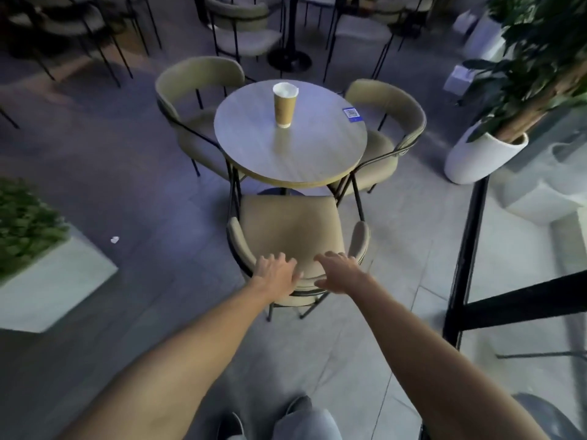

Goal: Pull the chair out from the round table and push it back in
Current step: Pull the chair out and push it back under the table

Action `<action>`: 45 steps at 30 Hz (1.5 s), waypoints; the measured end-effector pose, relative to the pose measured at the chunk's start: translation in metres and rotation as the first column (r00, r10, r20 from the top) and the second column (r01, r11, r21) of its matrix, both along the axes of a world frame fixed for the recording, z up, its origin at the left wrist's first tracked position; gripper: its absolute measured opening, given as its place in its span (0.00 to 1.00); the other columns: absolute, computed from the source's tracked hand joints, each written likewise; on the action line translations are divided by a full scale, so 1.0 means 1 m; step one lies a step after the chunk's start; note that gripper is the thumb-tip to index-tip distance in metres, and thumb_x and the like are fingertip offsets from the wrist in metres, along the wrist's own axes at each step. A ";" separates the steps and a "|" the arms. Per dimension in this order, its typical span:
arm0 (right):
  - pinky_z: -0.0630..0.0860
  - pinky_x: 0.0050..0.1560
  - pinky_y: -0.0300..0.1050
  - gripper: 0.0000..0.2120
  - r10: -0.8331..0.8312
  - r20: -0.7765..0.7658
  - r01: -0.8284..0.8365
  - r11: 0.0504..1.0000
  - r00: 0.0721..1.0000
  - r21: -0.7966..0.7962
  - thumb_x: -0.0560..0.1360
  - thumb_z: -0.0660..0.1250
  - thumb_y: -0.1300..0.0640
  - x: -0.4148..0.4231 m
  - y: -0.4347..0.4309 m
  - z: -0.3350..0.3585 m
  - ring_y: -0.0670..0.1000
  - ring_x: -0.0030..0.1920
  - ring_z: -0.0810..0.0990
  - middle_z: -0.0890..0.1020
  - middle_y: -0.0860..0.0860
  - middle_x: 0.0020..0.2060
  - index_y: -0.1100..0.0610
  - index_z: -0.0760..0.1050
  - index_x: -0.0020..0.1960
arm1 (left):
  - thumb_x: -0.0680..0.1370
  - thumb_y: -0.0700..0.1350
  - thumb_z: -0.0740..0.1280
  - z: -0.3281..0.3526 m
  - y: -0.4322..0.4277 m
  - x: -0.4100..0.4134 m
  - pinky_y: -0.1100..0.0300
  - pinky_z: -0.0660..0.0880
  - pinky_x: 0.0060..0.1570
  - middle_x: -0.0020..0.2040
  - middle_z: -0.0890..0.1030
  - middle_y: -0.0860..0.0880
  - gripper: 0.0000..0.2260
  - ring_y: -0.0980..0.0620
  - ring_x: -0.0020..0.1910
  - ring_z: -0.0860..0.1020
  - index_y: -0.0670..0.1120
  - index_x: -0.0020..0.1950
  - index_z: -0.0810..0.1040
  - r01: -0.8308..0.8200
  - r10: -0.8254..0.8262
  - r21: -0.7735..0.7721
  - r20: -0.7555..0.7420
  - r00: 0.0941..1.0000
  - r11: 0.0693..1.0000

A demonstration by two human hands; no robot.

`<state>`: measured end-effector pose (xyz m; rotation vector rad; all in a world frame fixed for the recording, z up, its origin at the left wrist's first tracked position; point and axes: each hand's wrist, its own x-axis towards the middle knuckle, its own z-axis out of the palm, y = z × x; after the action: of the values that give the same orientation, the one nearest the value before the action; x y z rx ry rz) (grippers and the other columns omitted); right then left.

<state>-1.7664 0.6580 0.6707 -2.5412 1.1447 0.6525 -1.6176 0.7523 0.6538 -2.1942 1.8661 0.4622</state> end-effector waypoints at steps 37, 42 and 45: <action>0.67 0.64 0.53 0.12 0.129 -0.006 -0.128 0.980 0.992 -0.151 0.79 0.62 0.63 -0.014 -0.011 -0.121 0.55 0.58 0.78 0.83 0.53 0.52 0.53 0.79 0.59 | 0.78 0.39 0.67 -0.113 -0.017 -0.012 0.54 0.67 0.60 0.52 0.84 0.45 0.17 0.43 0.56 0.78 0.50 0.66 0.80 -0.101 0.098 -0.021 -0.113 0.989 0.995; 0.68 0.63 0.52 0.12 0.134 -0.002 -0.133 0.978 0.991 -0.159 0.79 0.62 0.63 -0.019 -0.004 -0.118 0.55 0.58 0.78 0.83 0.53 0.51 0.52 0.79 0.57 | 0.78 0.36 0.66 -0.113 -0.007 -0.018 0.53 0.67 0.61 0.52 0.84 0.45 0.18 0.43 0.55 0.78 0.50 0.66 0.80 -0.100 0.095 -0.040 -0.112 0.989 0.994; 0.67 0.62 0.52 0.13 0.132 0.004 -0.129 0.978 0.991 -0.166 0.79 0.61 0.64 -0.022 0.002 -0.118 0.55 0.57 0.78 0.83 0.52 0.50 0.52 0.79 0.57 | 0.78 0.38 0.67 -0.114 -0.001 -0.020 0.53 0.67 0.59 0.49 0.84 0.46 0.15 0.43 0.53 0.78 0.50 0.63 0.81 -0.103 0.097 -0.044 -0.125 0.987 0.994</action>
<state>-1.7885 0.6595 0.5527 -2.7759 1.0754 0.5900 -1.6372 0.7510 0.5395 -2.3512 1.8525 0.5872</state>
